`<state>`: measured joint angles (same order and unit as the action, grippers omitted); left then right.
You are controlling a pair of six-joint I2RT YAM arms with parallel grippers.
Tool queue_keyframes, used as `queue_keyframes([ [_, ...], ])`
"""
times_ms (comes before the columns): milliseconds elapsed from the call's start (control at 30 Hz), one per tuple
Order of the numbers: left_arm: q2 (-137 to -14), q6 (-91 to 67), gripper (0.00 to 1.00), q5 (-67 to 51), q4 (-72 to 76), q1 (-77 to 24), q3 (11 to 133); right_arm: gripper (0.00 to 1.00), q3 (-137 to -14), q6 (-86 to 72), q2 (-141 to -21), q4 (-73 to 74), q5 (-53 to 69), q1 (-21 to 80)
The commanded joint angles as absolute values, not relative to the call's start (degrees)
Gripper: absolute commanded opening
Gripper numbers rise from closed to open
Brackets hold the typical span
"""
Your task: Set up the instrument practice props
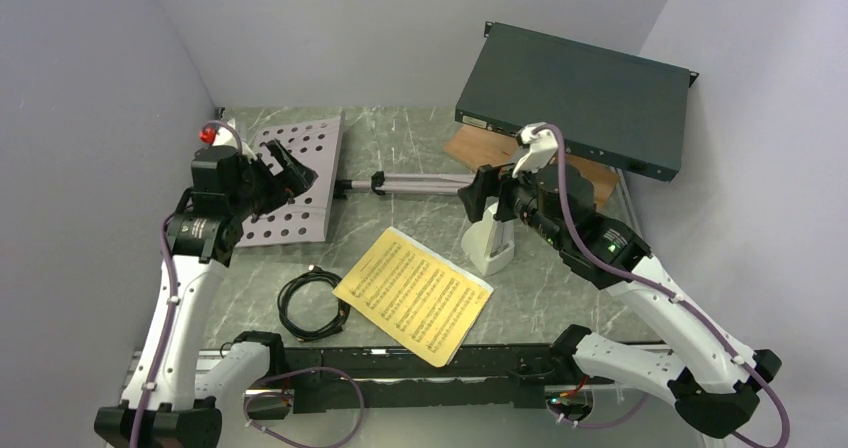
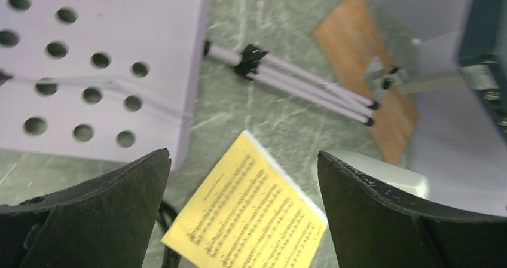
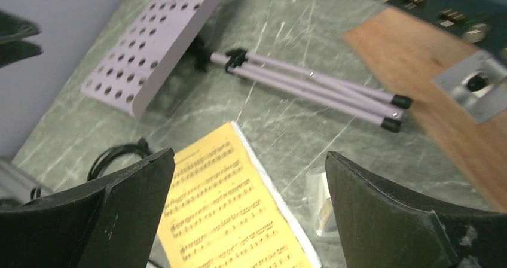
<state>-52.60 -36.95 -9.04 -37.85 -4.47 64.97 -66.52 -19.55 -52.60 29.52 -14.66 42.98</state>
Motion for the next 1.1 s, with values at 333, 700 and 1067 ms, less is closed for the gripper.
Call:
queue_keyframes([
  [333, -48.00, -46.73, 0.99, 8.37, -39.25, -2.17, 49.60, 1.00, -63.38, -16.91, -50.16, 22.59, 1.72, 42.98],
  [700, -36.45, -82.25, 0.98, 2.99, -26.87, 3.03, 31.82, 1.00, -61.56, -16.48, -47.24, 22.34, 0.18, 42.98],
  [1067, -30.04, -94.46, 0.97, 3.74, -15.38, 3.00, 17.71, 1.00, -61.26, -16.72, -47.14, 22.75, -1.78, 42.98],
])
